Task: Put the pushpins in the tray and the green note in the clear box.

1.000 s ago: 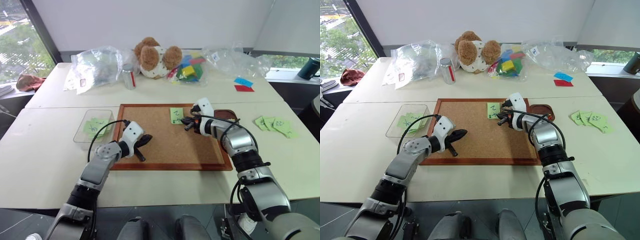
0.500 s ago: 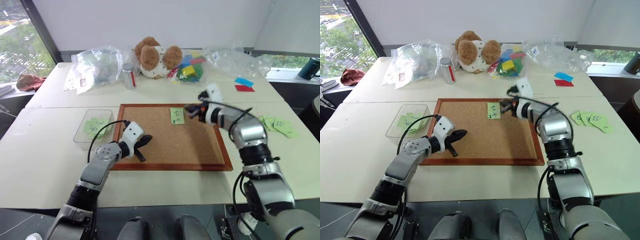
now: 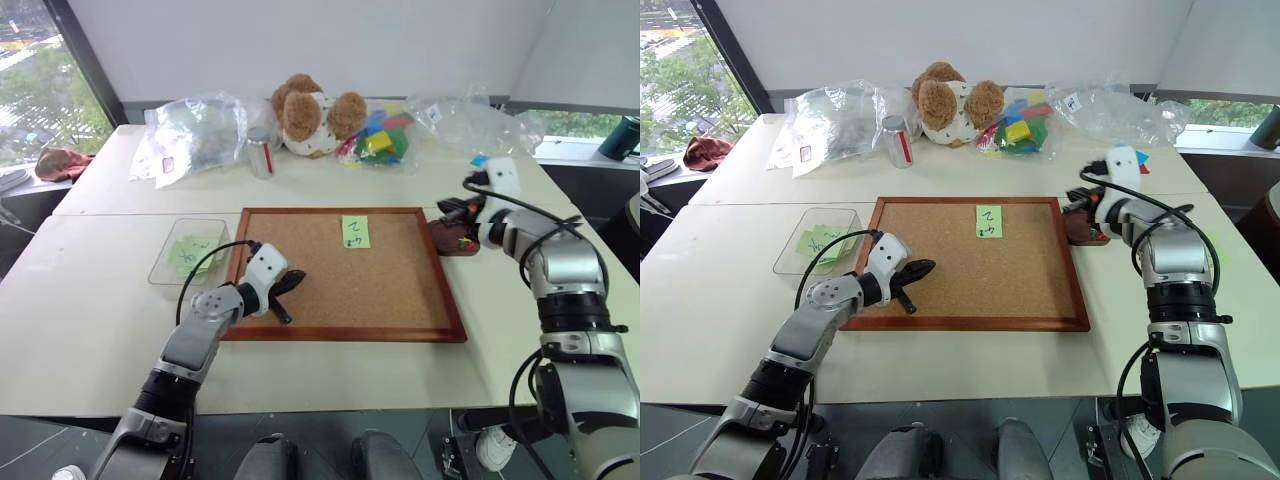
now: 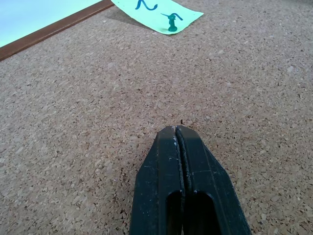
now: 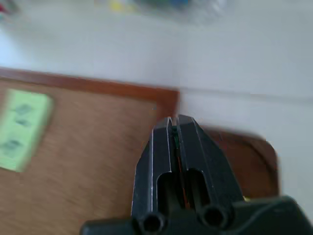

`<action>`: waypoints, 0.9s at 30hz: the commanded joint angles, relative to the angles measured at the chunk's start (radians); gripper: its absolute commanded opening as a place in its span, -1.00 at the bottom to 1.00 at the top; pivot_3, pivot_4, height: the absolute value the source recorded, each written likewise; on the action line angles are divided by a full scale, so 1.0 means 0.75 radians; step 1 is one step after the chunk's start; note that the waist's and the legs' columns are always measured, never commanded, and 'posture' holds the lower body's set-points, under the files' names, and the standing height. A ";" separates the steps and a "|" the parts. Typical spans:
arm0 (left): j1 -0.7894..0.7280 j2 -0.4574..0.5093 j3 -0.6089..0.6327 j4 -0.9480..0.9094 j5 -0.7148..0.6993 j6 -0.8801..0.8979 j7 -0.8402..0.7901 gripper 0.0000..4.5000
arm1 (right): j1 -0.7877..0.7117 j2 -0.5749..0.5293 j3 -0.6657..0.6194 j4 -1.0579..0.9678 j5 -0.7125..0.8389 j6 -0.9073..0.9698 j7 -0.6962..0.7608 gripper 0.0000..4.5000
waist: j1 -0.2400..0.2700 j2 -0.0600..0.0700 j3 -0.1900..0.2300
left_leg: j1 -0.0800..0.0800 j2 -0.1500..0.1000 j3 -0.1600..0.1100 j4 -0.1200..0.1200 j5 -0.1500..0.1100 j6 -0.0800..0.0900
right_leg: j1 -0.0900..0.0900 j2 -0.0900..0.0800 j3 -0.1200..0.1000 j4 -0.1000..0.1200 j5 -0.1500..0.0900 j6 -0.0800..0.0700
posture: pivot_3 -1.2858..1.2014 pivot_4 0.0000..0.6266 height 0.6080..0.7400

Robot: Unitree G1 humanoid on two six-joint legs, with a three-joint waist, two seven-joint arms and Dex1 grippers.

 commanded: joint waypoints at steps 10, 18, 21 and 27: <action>0.038 0.010 -0.038 0.051 0.034 0.040 -0.015 -1.00 | -0.084 0.012 -0.019 0.314 -0.016 -0.216 -0.001 -0.74 | 0.001 0.000 0.000 | 0.002 0.000 0.000 0.000 0.000 0.000 | 0.003 0.000 0.000 0.000 0.000 0.000 | 0.03 -0.52 1.00; 0.034 0.013 -0.035 0.047 0.034 0.040 -0.014 -1.00 | -0.112 0.001 -0.021 0.381 -0.025 -0.257 -0.013 0.69 | 0.001 0.000 0.000 | 0.002 0.000 0.000 0.000 0.000 0.000 | 0.003 0.000 0.000 0.000 0.000 0.000 | 0.03 -0.52 1.00; 0.033 0.012 -0.037 0.049 0.034 0.039 -0.017 -1.00 | -0.115 -0.003 -0.021 0.371 -0.022 -0.250 -0.009 0.69 | 0.001 0.000 0.000 | 0.002 0.000 0.000 0.000 0.000 0.000 | 0.003 0.000 0.000 0.000 0.000 0.000 | 0.03 -0.52 1.00; 0.031 0.011 -0.040 0.052 0.037 0.035 -0.021 -1.00 | -0.124 -0.014 -0.021 0.312 -0.011 -0.229 0.009 0.69 | 0.001 0.000 0.000 | 0.002 0.000 0.000 0.000 0.000 0.000 | 0.003 0.000 0.000 -0.001 0.000 0.000 | 0.03 -0.52 1.00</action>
